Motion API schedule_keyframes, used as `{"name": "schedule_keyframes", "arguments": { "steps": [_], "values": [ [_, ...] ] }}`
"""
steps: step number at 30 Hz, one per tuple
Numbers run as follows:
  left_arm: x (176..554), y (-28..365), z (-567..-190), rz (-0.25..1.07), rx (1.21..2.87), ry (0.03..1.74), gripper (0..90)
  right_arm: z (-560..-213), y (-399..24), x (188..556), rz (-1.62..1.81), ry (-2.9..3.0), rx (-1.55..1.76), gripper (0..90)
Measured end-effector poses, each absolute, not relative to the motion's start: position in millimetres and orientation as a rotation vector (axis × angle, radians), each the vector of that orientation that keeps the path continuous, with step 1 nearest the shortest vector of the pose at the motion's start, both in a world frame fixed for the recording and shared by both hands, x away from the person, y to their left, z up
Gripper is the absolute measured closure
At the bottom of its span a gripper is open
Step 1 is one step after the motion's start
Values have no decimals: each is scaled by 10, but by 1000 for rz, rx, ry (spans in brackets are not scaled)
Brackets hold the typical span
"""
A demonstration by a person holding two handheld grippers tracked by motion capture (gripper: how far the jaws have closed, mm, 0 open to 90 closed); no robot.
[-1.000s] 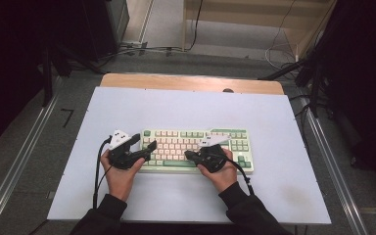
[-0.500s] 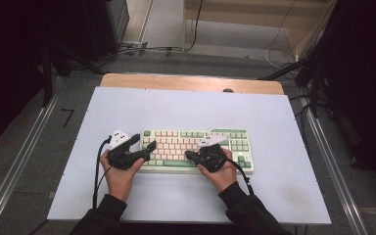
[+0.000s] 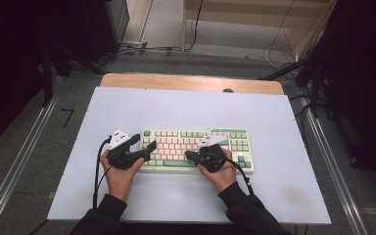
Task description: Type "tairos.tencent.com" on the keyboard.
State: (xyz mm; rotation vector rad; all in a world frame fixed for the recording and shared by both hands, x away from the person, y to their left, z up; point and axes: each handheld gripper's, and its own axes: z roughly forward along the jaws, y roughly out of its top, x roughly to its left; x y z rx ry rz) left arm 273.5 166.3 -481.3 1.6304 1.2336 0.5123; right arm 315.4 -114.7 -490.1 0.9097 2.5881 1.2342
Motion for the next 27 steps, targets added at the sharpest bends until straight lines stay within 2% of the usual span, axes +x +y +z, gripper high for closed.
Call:
{"name": "schedule_keyframes", "arguments": {
  "steps": [11, 19, 20, 23, 24, 26, 27],
  "values": [
    [2738, 1642, -4813, 506, 1631, 1227, 294, -4932, -1130, 3144, 1216, 2591, 898, 877],
    [2753, 1607, -4802, 499, 1638, 1210, 298, -4780, -1238, 3095, 1299, 2526, 909, 875],
    [2755, 1601, -4802, 495, 1638, 1208, 298, -4769, -1266, 3099, 1315, 2517, 918, 845],
    [2757, 1587, -4798, 492, 1642, 1201, 309, -4758, -1344, 3122, 1366, 2493, 971, 655],
    [2759, 1583, -4798, 483, 1645, 1192, 331, -4760, -1365, 3128, 1373, 2482, 988, 620],
    [2761, 1569, -4795, 474, 1659, 1175, 387, -4764, -1396, 3138, 1375, 2455, 1011, 493],
    [2759, 1564, -4796, 464, 1671, 1160, 450, -4764, -1410, 3142, 1379, 2440, 1025, 451]
  ]
}}
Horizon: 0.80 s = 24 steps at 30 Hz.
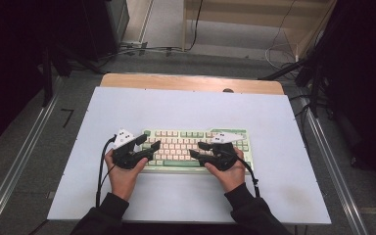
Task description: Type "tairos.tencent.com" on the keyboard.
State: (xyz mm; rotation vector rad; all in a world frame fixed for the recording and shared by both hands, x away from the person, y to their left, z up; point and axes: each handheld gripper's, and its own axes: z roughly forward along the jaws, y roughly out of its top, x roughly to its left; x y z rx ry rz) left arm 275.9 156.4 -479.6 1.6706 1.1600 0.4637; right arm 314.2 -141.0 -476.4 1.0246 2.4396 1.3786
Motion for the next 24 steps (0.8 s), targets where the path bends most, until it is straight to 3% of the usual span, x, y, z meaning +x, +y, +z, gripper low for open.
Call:
{"name": "schedule_keyframes", "arguments": {
  "steps": [3, 4, 24],
  "values": [
    [2747, 1540, -4790, 428, 1695, 1094, 854, -4765, -1439, 3148, 1384, 2409, 1047, 383],
    [2752, 1526, -4788, 412, 1701, 1078, 900, -4765, -1447, 3147, 1382, 2408, 1051, 376],
    [3005, 969, -4845, 394, 1907, 1011, 900, -4795, -1721, 3050, 1342, 2343, 1155, 339]
  ]
}}
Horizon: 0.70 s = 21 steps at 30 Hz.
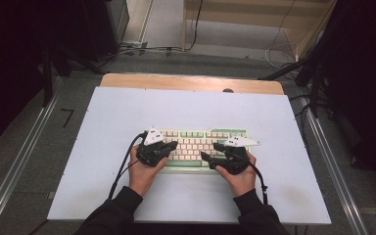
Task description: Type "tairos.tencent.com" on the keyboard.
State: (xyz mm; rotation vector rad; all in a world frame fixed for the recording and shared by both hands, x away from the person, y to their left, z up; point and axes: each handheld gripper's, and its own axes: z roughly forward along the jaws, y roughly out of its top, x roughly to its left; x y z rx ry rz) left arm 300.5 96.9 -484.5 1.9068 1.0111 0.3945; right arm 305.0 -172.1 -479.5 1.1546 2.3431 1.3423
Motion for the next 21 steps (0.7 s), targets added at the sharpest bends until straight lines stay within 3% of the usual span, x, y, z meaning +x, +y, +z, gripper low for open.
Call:
{"name": "schedule_keyframes", "arguments": {
  "steps": [21],
  "values": [
    [3118, 873, -4924, 400, 1920, 1072, 900, -4798, -1685, 3072, 1350, 2356, 1148, 339]
  ]
}}
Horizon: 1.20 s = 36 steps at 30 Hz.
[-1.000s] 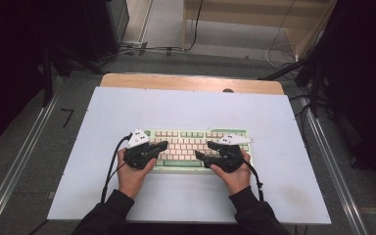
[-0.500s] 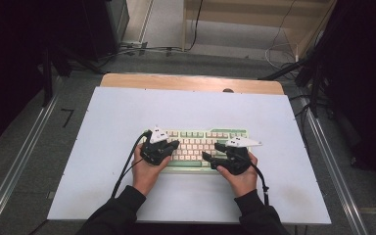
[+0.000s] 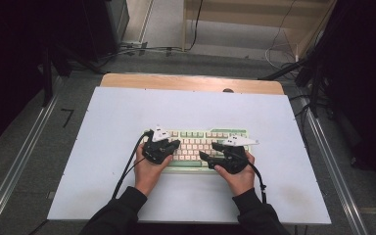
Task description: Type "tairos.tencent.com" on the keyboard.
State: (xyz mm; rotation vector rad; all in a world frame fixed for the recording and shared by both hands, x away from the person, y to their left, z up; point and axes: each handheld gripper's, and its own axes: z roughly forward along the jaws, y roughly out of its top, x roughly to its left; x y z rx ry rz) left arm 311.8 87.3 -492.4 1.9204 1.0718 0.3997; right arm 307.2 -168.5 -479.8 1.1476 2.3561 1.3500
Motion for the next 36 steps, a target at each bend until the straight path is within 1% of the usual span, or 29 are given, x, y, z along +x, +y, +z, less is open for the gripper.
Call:
{"name": "schedule_keyframes", "arguments": {
  "steps": [18, 36],
  "values": [
    [3134, 868, -4927, 417, 1935, 1089, 900, -4801, -1687, 3070, 1346, 2358, 1148, 340],
    [3143, 845, -4940, 394, 1960, 1097, 900, -4804, -1684, 3073, 1342, 2361, 1151, 341]
  ]
}}
